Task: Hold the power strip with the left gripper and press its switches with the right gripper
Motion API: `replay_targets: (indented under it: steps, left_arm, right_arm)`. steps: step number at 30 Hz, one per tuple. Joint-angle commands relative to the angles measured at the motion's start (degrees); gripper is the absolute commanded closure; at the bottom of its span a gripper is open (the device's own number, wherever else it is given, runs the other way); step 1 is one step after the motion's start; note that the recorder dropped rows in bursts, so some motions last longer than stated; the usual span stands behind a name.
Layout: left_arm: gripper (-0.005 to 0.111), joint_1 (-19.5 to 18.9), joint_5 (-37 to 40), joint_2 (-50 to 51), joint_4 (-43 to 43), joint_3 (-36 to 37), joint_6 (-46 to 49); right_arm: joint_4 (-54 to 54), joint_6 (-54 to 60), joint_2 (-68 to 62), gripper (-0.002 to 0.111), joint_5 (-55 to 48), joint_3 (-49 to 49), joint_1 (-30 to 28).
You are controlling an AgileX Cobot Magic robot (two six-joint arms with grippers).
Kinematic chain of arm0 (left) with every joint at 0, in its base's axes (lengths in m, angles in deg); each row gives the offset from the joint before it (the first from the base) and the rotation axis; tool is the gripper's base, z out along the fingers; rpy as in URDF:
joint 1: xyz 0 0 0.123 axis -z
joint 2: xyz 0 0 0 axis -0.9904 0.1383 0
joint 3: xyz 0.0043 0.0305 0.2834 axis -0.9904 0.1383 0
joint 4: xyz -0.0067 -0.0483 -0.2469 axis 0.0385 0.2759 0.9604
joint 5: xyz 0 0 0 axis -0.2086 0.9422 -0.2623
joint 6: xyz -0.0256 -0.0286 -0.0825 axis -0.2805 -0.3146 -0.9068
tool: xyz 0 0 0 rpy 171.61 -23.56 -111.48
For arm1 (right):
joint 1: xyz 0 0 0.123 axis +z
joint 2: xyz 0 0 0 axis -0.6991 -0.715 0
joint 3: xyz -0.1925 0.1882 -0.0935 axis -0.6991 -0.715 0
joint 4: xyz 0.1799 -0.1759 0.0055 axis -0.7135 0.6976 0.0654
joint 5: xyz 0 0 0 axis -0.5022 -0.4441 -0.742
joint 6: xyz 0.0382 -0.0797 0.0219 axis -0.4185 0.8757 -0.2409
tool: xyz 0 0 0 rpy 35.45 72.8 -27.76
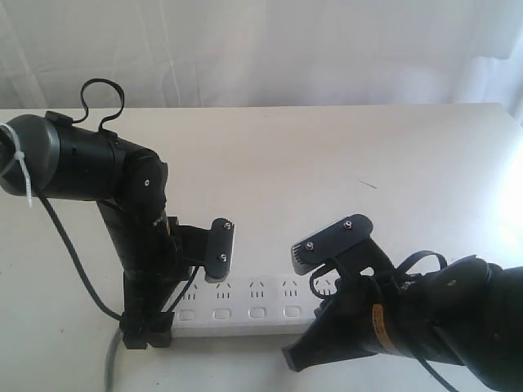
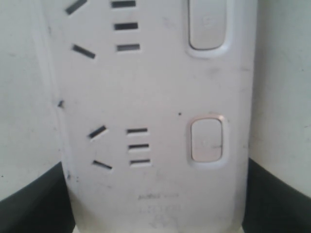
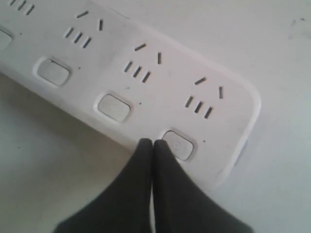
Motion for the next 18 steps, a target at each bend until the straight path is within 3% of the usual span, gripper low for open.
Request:
replay_targets:
  steps: [1,7,12,16,18]
  left_arm:
    - [0.107,0.2,3.4,1.8,1.2,1.2,0.2]
    - [0.107,0.2,2.8,1.8,1.2,1.2,0.2]
    - [0.102,0.2,1.4,1.8,1.2,1.2,0.2]
    - [0.071,0.2,1.1,1.8,1.2,1.2,-0.7]
    - [0.045,0.2,0.0,1.8,1.2,1.2,-2.8]
  right_arm:
    - [2.4,0.4,2.6,0.108,-6.6,-0.3,0.2]
    - [2.4,1.2,16.7,0.108,-15.3,0.3,0.2]
    - [2.4,4.9,29.4,0.108,-15.4,1.2,0.2]
    - [2.4,6.6,35.9,0.108,-15.4,1.2,0.2]
    - [2.4,7.3,38.5,0.108,-15.4,1.2,0.2]
